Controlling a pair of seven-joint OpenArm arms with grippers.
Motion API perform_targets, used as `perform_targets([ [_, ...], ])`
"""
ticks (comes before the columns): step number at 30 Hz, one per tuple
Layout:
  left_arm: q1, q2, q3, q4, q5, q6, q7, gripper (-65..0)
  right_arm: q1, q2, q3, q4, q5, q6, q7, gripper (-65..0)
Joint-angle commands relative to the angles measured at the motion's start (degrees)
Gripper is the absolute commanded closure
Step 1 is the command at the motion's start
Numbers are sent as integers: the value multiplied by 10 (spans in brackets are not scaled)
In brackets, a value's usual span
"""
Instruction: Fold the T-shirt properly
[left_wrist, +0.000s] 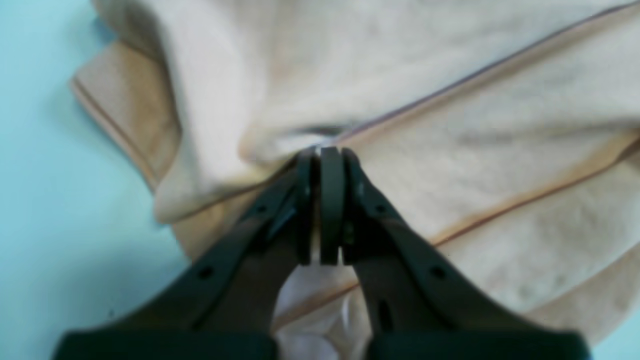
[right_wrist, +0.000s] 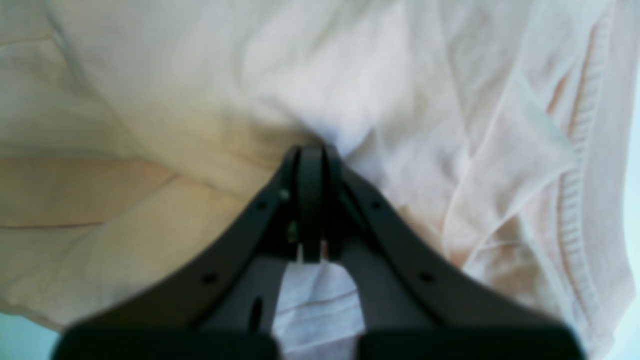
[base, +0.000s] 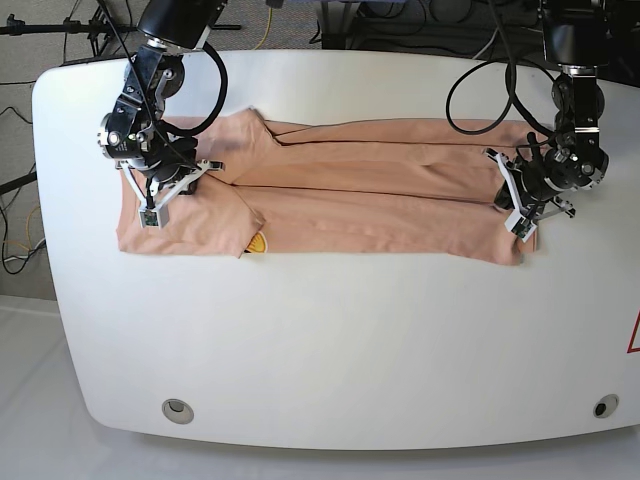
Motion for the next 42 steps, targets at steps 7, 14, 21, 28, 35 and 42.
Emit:
perform_targets([
  [7, 15, -22, -8, -17, 58, 2, 86, -4, 2, -10, 0, -4, -28, -6, -40, -13],
  [14, 15, -23, -29, -17, 58, 1, 84, -4, 3, -10, 0, -4, -28, -6, -40, -13],
  [21, 15, -23, -29, -17, 59, 1, 71, -4, 3, -10, 0, -2, -28, -6, -40, -13],
  [28, 15, -22, -30, -13, 57, 0, 71, -4, 3, -10, 0, -1, -26, -2, -40, -13],
  [35, 15, -18, -38, -13, 55, 0, 70, -3, 13, -8, 0, 4, -26, 0, -39, -13],
  [42, -5, -4, -50, -2, 57, 0, 70, -3, 15, -8, -1, 16, -26, 0, -42, -13],
])
